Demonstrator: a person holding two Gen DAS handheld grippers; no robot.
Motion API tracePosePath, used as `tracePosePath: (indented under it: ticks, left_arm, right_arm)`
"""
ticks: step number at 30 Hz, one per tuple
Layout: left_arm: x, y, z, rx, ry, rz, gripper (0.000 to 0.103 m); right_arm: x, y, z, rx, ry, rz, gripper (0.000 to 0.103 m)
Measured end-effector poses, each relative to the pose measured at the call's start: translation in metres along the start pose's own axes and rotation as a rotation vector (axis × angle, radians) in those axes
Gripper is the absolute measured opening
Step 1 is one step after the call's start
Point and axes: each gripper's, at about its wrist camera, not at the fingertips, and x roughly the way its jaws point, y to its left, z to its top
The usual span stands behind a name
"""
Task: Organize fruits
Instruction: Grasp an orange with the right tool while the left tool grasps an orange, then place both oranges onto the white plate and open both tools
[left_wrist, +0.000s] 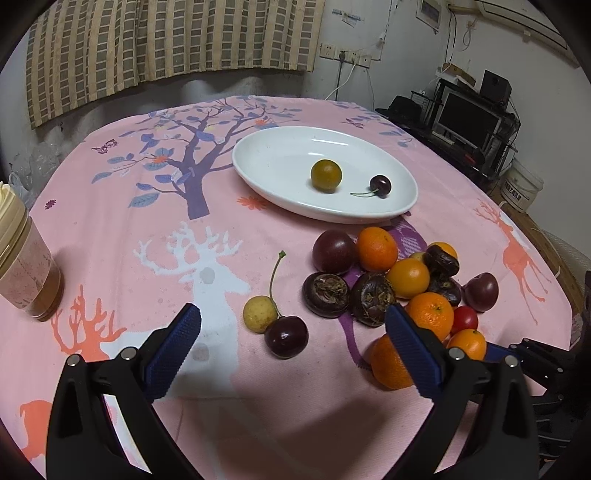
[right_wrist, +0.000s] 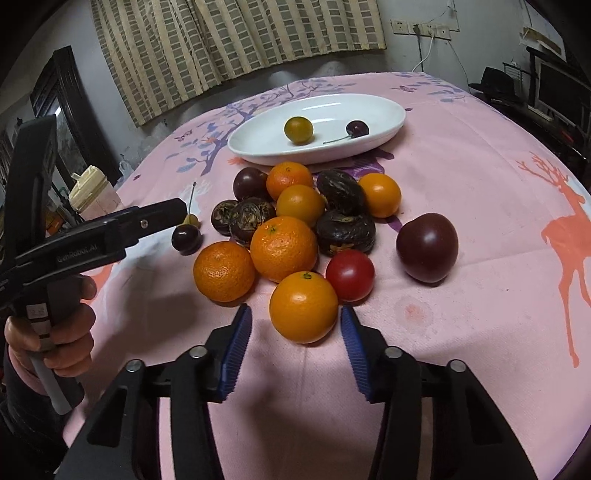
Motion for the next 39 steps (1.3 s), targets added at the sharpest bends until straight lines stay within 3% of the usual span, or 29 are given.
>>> tracePosePath:
  ticks: [2, 5, 9, 10, 12, 16, 21, 23, 25, 29, 35, 39]
  left_arm:
    - [0.000, 0.000, 0.000, 0.000, 0.001, 0.002, 0.098]
    - [0.001, -0.001, 0.000, 0.001, 0.008, -0.003, 0.098]
    - [0.005, -0.016, -0.005, 0.077, 0.045, -0.086, 0.097]
    - [0.005, -0.023, -0.007, 0.110, 0.048, -0.103, 0.095]
    - [0.008, -0.042, -0.014, 0.206, 0.063, -0.126, 0.073]
    - [0.007, -0.063, -0.024, 0.306, 0.043, -0.149, 0.068]
    - [0.009, -0.073, -0.031, 0.358, 0.061, -0.201, 0.065]
    - [0.013, -0.077, -0.034, 0.385, 0.068, -0.177, 0.064]
    - [0.015, -0.078, -0.037, 0.387, 0.077, -0.164, 0.061]
    - [0.020, -0.068, -0.032, 0.328, 0.088, -0.177, 0.044]
    - [0.016, -0.064, -0.028, 0.313, 0.098, -0.203, 0.043]
    - [-0.006, -0.045, 0.012, 0.209, 0.003, -0.252, 0.043]
  right_arm:
    - [0.003, -0.001, 0.000, 0.008, 0.012, -0.017, 0.037]
    - [0.000, -0.006, 0.000, 0.034, 0.000, 0.008, 0.037]
    - [-0.015, -0.020, -0.002, 0.097, -0.087, 0.093, 0.037]
    - [-0.018, -0.024, -0.002, 0.116, -0.103, 0.101, 0.037]
    - [-0.020, -0.030, -0.002, 0.143, -0.114, 0.111, 0.037]
    - [-0.019, -0.031, -0.001, 0.148, -0.109, 0.129, 0.037]
    - [-0.020, -0.030, 0.000, 0.141, -0.117, 0.141, 0.037]
    - [-0.021, -0.032, -0.001, 0.144, -0.120, 0.144, 0.037]
    - [-0.020, -0.033, -0.001, 0.149, -0.119, 0.146, 0.037]
    - [-0.020, -0.032, -0.001, 0.146, -0.124, 0.149, 0.037]
    - [-0.021, -0.033, 0.001, 0.132, -0.125, 0.181, 0.037]
    - [-0.026, -0.036, 0.034, 0.079, -0.169, 0.144, 0.037]
